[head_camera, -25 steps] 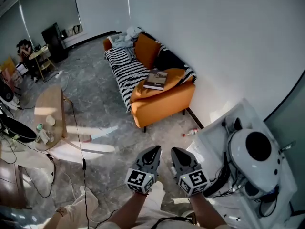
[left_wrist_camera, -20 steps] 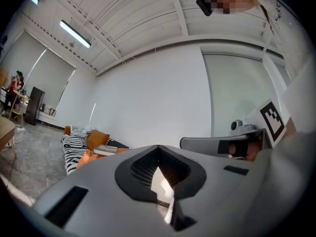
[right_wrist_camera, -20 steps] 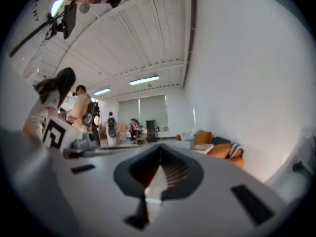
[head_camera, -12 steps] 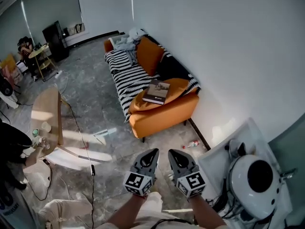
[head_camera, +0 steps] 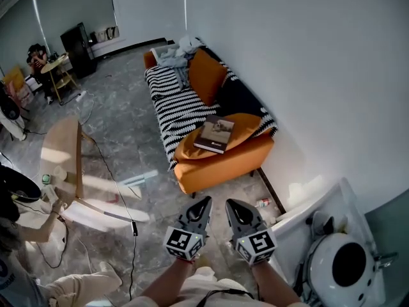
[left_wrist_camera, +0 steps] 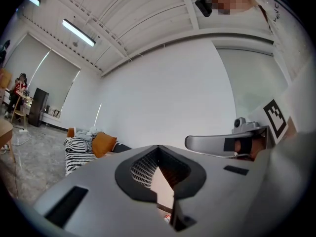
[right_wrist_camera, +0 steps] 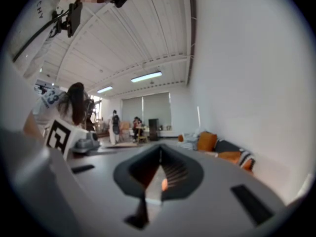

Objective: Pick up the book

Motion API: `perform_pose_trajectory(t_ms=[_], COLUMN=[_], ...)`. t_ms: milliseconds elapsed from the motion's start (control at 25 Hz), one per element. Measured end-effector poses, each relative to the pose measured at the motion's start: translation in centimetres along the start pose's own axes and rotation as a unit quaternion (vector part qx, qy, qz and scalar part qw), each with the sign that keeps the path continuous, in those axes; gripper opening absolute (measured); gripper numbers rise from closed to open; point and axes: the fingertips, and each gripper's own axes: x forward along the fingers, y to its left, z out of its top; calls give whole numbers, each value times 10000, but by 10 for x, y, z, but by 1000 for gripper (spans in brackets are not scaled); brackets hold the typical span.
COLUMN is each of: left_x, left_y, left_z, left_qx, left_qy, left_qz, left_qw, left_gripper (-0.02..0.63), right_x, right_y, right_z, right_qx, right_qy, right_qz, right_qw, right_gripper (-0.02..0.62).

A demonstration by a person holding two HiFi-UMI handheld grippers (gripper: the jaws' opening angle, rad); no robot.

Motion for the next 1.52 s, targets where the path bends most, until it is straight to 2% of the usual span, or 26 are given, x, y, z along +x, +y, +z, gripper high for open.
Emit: perform_pose_trajectory(t_ms=[640,960,1520], left_x=[31,67,136], left_y=[47,72,118], left_z=[-8,-16,-49], left_qx=[-9,-8,-198], left_qy=[97,185,441], left_qz=[212,67,50], left_qw=[9997,9998,9988], left_gripper=[23,23,23], right_x=[60,104,165], right_y=[-16,-41,-105], right_z=[-3,-13,-36], right_qx=[174,378,627], right_qy=[147,204,568], right_qz=[164,220,112], right_qw=[9996,9988,9964], right_gripper=[14,14,14])
